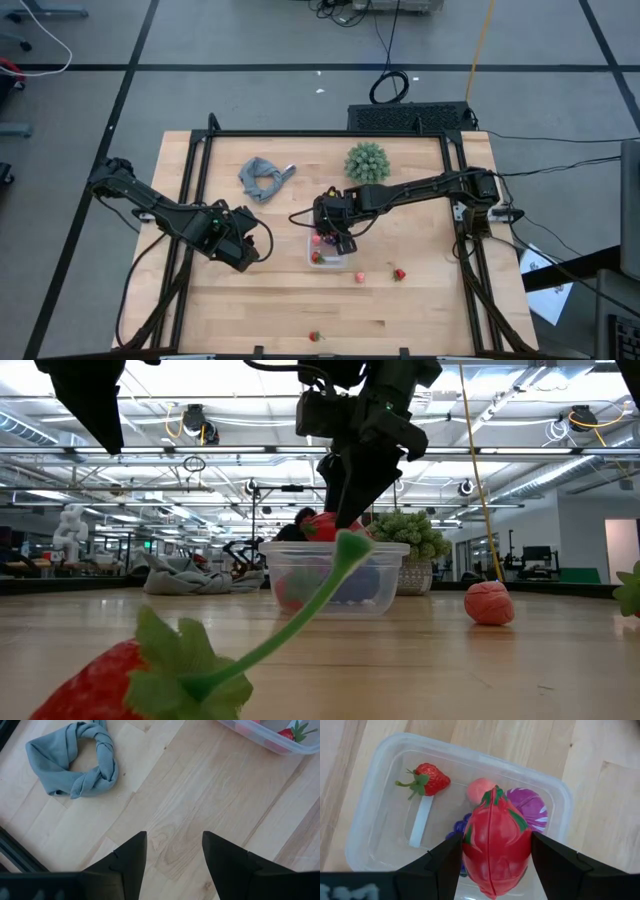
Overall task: Pick and placing Produce into tupperware
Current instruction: Put the dragonfruit into the transparent bin
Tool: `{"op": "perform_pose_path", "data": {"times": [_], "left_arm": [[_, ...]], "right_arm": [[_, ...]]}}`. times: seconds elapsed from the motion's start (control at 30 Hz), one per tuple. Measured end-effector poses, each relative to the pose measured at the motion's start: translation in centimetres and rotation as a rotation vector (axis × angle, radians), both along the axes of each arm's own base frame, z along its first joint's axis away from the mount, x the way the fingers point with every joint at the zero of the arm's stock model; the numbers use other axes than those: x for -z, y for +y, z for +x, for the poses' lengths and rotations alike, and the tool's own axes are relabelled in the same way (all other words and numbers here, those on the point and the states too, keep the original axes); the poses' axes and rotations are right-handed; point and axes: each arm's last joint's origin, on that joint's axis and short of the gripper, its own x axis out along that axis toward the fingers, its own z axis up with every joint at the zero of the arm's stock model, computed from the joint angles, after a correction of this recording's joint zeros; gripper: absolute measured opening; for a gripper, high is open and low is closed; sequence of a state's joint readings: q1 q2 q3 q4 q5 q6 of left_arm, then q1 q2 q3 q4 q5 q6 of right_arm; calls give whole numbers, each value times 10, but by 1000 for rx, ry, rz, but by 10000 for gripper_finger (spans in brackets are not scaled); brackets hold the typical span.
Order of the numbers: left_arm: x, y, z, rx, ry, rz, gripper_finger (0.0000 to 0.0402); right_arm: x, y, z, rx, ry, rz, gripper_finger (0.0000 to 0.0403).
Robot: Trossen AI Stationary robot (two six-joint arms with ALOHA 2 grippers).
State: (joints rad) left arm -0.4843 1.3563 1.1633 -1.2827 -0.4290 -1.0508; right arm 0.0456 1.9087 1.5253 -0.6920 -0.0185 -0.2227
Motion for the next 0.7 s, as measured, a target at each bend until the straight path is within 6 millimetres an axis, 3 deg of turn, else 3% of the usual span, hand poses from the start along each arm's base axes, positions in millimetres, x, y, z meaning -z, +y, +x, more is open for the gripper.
{"op": "perform_pose_path", "data": {"times": [0.53, 0.7], "left_arm": [[0, 0, 0, 0, 0, 0, 198], [0, 0, 0, 0, 0, 0, 198]], "right_arm": [[0, 0, 0, -7, 0, -2, 213], [12, 0, -4, -5, 14, -3, 213]]}}
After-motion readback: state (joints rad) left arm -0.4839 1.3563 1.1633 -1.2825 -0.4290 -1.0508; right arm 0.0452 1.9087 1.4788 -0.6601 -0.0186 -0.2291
